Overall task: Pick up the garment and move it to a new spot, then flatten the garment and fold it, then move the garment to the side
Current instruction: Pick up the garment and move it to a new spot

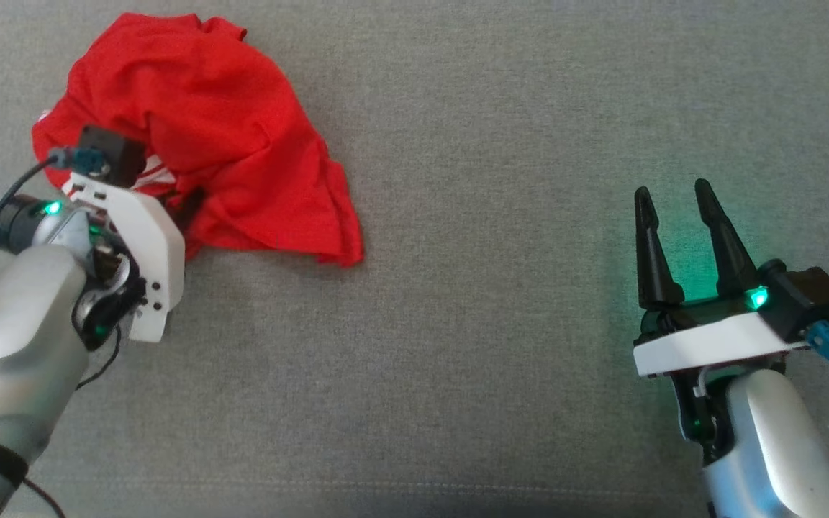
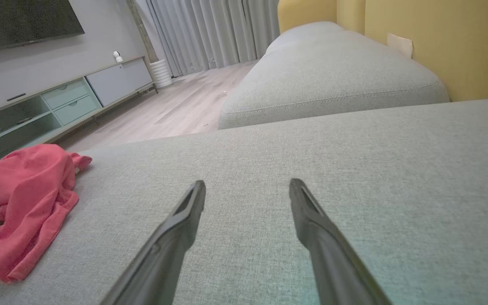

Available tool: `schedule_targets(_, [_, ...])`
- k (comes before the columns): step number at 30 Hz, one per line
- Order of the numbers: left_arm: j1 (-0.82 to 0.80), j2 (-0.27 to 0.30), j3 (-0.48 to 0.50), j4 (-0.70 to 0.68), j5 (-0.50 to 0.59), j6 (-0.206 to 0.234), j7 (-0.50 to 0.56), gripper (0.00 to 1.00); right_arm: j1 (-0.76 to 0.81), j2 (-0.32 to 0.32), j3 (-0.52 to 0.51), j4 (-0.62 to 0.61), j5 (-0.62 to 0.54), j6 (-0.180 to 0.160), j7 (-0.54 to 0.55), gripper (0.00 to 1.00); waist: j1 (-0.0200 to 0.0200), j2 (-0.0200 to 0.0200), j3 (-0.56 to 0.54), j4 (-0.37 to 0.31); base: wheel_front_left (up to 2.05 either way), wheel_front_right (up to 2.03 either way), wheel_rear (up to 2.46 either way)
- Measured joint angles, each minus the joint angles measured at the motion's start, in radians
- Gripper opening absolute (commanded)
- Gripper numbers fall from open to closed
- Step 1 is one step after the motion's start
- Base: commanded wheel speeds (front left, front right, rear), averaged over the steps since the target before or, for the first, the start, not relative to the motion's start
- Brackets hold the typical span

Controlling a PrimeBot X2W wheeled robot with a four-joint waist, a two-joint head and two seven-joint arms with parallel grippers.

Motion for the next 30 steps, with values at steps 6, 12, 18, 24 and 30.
schedule_targets(6, [0.003, 0.006, -0.009, 0.044, -0.004, 0.003, -0.191, 0.00, 0.002, 0.000, -0.001, 0.031, 0.010, 0.000, -0.011, 1.00, 0.0000, 0.0000, -0.053, -0.005, 0.00, 0.00, 0.00])
schedule_targets(12, [0.003, 0.053, 0.016, 0.025, 0.057, 0.066, -0.366, 0.00, 0.012, 0.000, 0.005, 0.070, 0.040, 0.000, -0.024, 1.00, 0.0000, 0.0000, -0.137, -0.009, 0.00, 0.00, 0.00])
schedule_targets(18, [0.004, 0.137, 0.027, -0.130, 0.142, 0.137, -0.408, 0.00, 0.049, 0.000, 0.020, 0.097, 0.070, 0.000, -0.038, 1.00, 0.0000, 0.0000, -0.220, -0.023, 0.00, 0.00, 0.00])
schedule_targets(24, [0.002, 0.244, 0.013, -0.312, 0.266, 0.169, -0.415, 0.00, 0.069, 0.000, 0.033, 0.113, 0.086, 0.000, -0.047, 1.00, 0.0000, 0.0000, -0.267, -0.065, 0.00, 0.00, 0.00])
schedule_targets(30, [-0.022, 0.320, 0.002, -0.431, 0.324, 0.178, -0.393, 0.00, 0.069, 0.000, 0.037, 0.120, 0.101, 0.000, -0.052, 1.00, 0.0000, 0.0000, -0.288, -0.104, 0.00, 0.00, 0.00])
